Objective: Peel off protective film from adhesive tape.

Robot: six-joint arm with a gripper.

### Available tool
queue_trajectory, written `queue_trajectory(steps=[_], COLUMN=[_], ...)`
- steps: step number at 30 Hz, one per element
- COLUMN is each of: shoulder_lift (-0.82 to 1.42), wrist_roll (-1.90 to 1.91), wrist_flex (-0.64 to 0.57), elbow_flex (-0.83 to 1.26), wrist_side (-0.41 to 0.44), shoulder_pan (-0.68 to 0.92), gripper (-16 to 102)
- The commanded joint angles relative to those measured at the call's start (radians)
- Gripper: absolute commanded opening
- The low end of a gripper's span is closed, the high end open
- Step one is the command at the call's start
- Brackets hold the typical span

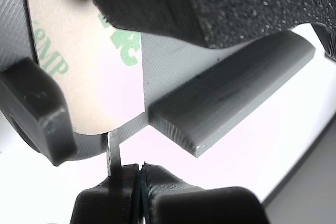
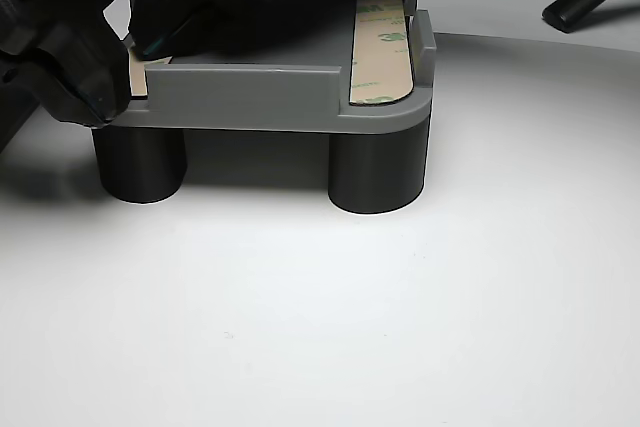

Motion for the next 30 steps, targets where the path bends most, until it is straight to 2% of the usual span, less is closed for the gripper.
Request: queue_trajectory(steps=[1, 30], shoulder_lift=[0.014, 0.018], wrist_roll=[0.002, -0.003], wrist_flex=[-0.002, 0.009], elbow_flex=[-0.032, -0.032], wrist_side=[0.005, 0.011], shoulder_pan=[-0.006, -0.005], gripper=[-11, -11])
